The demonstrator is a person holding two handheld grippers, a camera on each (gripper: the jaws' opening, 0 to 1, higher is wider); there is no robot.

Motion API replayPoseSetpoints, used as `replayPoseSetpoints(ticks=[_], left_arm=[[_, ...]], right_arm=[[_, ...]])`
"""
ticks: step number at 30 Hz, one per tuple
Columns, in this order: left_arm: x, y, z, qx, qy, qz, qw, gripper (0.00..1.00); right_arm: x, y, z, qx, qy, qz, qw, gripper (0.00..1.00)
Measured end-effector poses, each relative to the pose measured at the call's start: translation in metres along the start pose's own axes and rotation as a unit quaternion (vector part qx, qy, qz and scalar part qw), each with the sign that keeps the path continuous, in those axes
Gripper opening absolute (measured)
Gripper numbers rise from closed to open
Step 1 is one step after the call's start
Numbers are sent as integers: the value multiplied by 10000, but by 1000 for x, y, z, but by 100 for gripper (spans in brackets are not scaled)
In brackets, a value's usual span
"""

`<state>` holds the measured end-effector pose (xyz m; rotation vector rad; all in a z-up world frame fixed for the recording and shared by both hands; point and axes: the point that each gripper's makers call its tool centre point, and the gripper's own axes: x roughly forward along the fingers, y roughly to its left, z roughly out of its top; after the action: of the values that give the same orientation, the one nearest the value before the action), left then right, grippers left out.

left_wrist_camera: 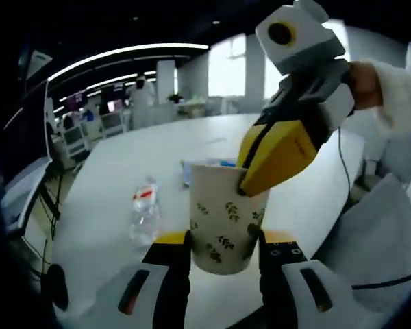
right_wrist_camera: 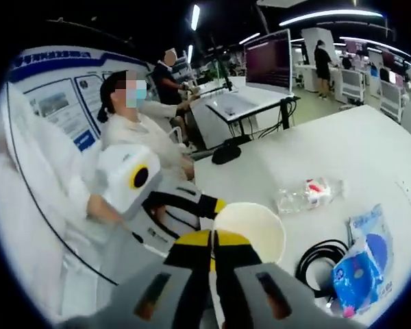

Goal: Arrange the tabletop items into an orderly group along one side of the table until the central work area is clear of visible clutter.

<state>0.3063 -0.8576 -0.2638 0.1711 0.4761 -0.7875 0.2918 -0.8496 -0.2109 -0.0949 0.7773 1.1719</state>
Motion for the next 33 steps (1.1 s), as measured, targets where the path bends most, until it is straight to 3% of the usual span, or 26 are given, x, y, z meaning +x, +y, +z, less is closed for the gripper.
replayPoseSetpoints(ticks=[2,5,7,10,12,14,15,16,17,19,20,23,28,31,33], left_arm=[[-1,4,0,3,25,147,9999,34],[-3,12,-6,460,249,489,9974,37],[-3,15,-11,563,429,648,9954,50],[-3,21,-9,538,395,791,9946,71],[-4,28,0,498,160,888,9947,70],[-6,35,3,519,165,967,9938,71],[-7,38,3,481,175,957,9941,76],[-8,40,-1,-7,210,1000,9948,86],[-7,40,1,-246,158,999,9946,96],[-4,31,8,-478,6,788,9957,97],[-6,31,8,-370,39,779,9963,97],[-10,26,17,24,-236,646,9976,97],[-15,31,19,-5,-408,570,9975,97],[-13,36,3,51,-373,643,9972,97],[-12,40,-14,-286,-223,725,9967,97]], right_arm=[[1,-1,3,50,-15,-106,9999,0],[2,0,8,-39,-72,-159,9998,0],[2,-2,9,-194,-9,-264,9995,0],[1,-6,9,-305,97,-323,9990,0],[0,-9,9,-283,112,-362,9989,0],[-1,-14,8,-197,136,-428,9988,0],[-1,-15,8,-192,143,-433,9988,0],[-2,-17,8,-196,145,-457,9987,0],[-3,-18,8,-199,150,-468,9986,0],[-4,-23,7,-188,178,-516,9983,0],[-4,-25,7,-163,198,-539,9982,0],[-8,-34,8,-8,188,-611,9980,0],[-11,-46,11,171,161,-700,9973,0],[-12,-57,12,177,227,-837,9961,0],[-12,-63,12,211,249,-889,9955,0]])
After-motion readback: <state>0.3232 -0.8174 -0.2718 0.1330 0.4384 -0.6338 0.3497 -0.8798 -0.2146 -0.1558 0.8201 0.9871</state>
